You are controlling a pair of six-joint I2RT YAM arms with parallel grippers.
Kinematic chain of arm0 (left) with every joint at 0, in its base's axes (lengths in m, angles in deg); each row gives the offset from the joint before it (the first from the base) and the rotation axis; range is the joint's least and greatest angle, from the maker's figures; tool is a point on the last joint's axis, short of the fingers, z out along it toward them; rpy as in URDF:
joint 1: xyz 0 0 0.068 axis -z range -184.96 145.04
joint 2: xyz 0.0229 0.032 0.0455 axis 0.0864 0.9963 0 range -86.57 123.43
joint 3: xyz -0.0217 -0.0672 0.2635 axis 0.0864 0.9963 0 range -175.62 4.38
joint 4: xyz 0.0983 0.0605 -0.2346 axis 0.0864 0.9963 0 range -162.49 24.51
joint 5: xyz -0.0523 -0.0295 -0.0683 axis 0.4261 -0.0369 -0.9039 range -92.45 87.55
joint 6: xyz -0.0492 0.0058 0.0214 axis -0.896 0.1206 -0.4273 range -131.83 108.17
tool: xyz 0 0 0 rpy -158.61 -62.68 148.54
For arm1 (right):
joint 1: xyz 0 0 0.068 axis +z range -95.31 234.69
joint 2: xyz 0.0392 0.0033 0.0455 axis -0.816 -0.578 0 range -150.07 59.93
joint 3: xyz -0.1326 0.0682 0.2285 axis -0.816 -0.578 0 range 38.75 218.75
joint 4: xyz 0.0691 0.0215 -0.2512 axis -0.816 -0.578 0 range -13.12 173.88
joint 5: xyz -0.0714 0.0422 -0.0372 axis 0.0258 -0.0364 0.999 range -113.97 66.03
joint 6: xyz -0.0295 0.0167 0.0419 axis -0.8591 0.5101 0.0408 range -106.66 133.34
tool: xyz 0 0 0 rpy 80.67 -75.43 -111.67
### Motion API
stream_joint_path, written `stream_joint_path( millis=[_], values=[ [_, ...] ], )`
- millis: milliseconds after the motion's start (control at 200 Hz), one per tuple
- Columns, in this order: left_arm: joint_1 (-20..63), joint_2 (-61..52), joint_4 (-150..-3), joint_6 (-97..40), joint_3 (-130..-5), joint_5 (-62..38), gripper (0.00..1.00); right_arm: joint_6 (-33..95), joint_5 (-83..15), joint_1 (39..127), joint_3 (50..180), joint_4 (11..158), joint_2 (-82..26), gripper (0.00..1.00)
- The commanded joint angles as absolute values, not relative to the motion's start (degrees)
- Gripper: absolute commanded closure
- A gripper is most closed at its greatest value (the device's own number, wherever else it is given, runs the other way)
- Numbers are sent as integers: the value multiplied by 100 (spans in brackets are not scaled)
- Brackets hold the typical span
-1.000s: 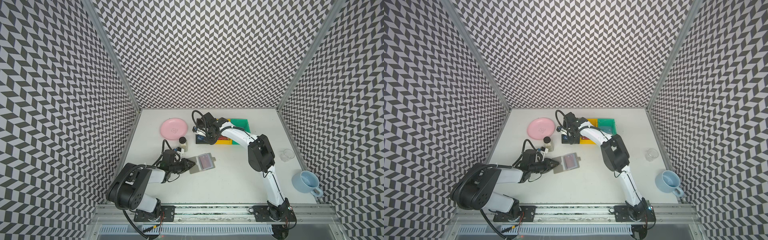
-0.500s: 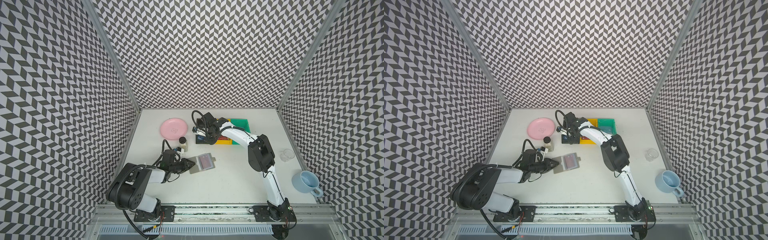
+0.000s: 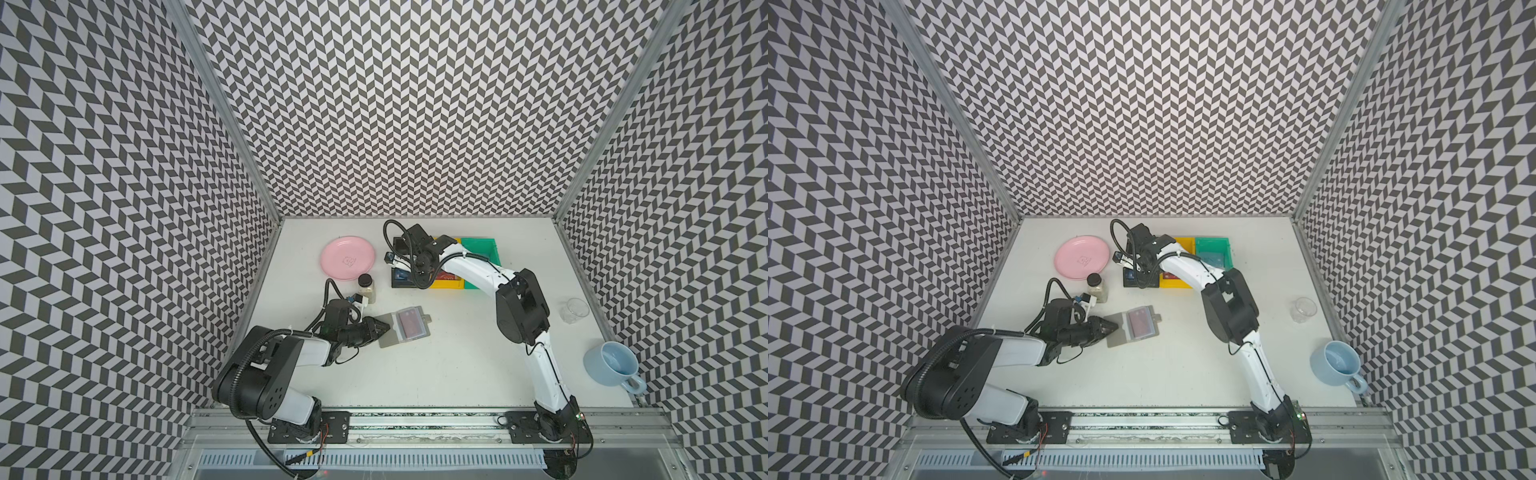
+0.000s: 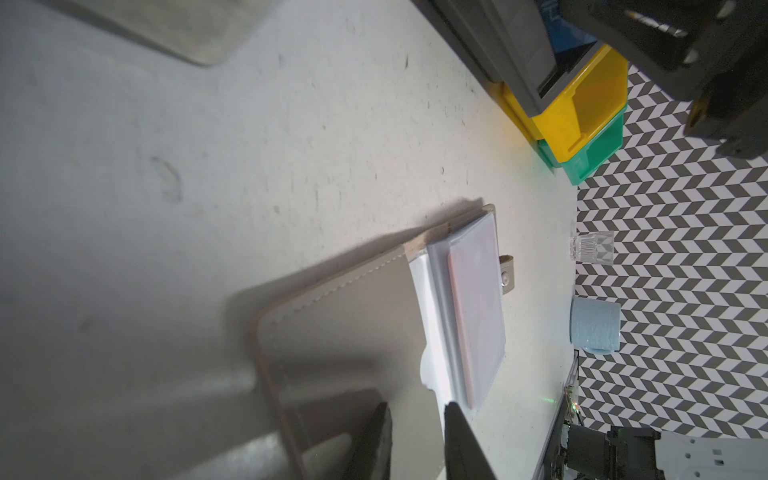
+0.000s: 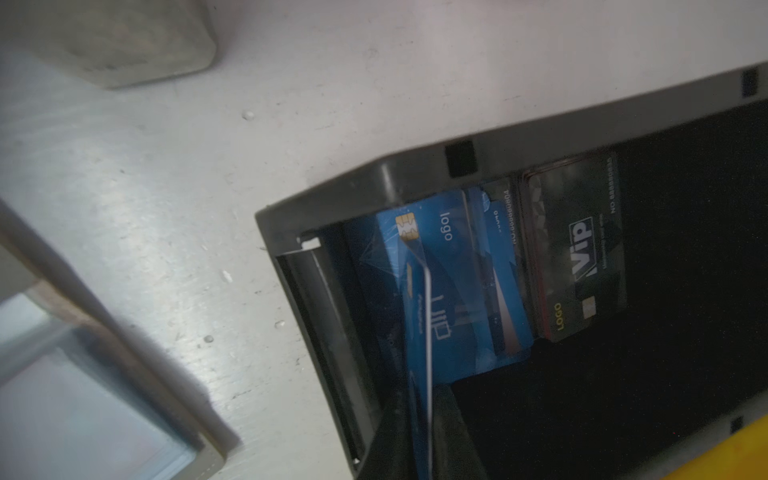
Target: Take the credit cards out of the card holder
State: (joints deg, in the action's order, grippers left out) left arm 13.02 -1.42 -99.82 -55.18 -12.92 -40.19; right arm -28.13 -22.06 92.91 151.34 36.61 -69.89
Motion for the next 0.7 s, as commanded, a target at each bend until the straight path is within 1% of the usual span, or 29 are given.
stream_joint_path(
  millis=[0,90,235,566,696],
  values=[
    [1331,-172,-9950,-5463,-1397,-3945,75,-2869,-2014,9284,15291,3973,-7120,77],
    [1332,-175,-9947,-5454,-1404,-3945,75,-2859,-1923,9275,15300,4089,-7101,72],
    [1328,-183,-9930,-5454,-1397,-3936,75,-2855,-1935,9253,15289,4208,-7050,68],
    [1329,-289,-9848,-5419,-1373,-3892,75,-2755,-1837,9231,15301,4410,-7122,67],
    [1331,-324,-9834,-5410,-1343,-3897,75,-2378,-2125,9239,15084,4396,-6751,67]
  ],
)
